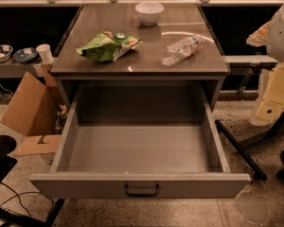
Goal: Place green rice chip bag into top drawer
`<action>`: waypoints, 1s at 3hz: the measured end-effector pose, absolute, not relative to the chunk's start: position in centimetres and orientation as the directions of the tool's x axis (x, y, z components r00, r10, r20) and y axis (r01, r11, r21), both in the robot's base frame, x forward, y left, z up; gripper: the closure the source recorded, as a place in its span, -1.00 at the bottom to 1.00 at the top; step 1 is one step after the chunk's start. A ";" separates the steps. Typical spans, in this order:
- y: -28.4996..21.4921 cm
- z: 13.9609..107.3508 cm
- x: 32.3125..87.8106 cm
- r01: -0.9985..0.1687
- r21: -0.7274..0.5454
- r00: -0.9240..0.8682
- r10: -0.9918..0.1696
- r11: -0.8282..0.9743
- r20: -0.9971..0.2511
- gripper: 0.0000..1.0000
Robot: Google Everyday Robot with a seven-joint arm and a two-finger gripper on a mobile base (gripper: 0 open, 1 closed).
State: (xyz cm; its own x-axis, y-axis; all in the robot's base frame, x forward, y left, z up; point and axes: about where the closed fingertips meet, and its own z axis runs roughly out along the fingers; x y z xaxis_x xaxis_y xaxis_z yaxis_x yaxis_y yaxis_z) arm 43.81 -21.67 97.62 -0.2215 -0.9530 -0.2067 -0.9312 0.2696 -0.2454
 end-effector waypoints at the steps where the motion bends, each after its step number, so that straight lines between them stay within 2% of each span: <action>1: -21.7 97.6 43.8 -0.931 -0.246 -0.221 -0.953 0.270 -0.207 -1.00; 2: -20.5 97.1 44.5 -0.923 -0.277 -0.201 -0.948 0.268 -0.247 -1.00; 3: -16.4 95.6 49.7 -0.910 -0.342 -0.110 -0.932 0.234 -0.344 -1.00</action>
Offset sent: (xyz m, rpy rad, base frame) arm 0.0217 0.0362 -0.0197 0.1078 -0.1261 0.0370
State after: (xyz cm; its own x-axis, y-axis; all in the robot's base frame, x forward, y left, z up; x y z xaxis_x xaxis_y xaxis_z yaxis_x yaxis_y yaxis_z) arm 49.74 -16.36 95.56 -0.1103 -0.9324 -0.3442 -0.9100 0.2339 -0.3422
